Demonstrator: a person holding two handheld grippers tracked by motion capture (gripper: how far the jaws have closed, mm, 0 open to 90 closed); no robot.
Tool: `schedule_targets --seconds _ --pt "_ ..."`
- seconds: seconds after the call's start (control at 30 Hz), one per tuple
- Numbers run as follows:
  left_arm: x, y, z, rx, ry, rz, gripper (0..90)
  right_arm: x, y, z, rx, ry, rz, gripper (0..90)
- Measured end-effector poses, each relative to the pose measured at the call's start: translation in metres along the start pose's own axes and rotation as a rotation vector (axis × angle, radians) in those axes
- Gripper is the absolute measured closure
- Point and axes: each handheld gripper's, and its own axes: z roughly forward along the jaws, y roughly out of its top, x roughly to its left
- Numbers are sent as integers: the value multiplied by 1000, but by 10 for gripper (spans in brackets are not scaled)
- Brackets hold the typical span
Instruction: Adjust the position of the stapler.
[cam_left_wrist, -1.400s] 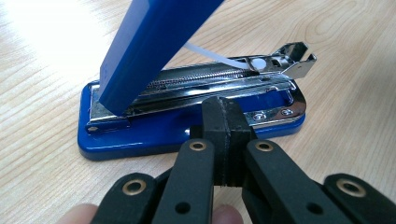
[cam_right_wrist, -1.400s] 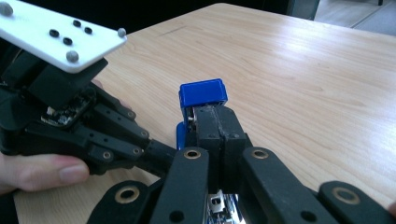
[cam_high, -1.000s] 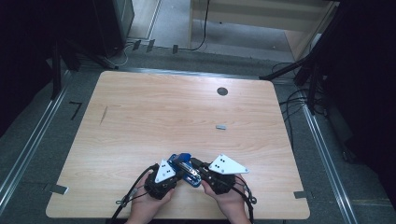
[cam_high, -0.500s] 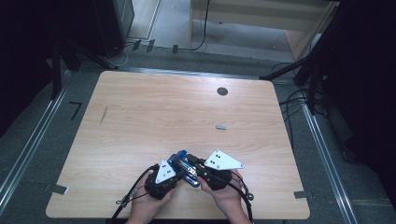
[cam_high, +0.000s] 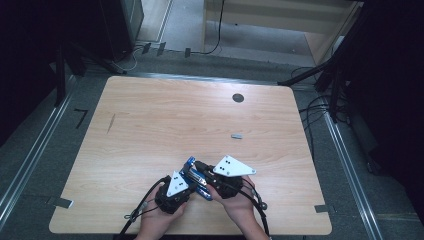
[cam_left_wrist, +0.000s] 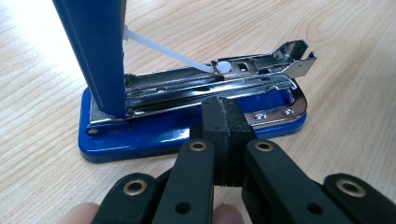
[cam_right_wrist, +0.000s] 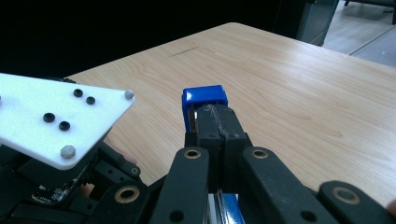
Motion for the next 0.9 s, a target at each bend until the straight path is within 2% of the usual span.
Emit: schedule_targets --seconds 0.9 --pt "0 0 0 -5 4 6 900 -4 16 23 18 40 -39 900"
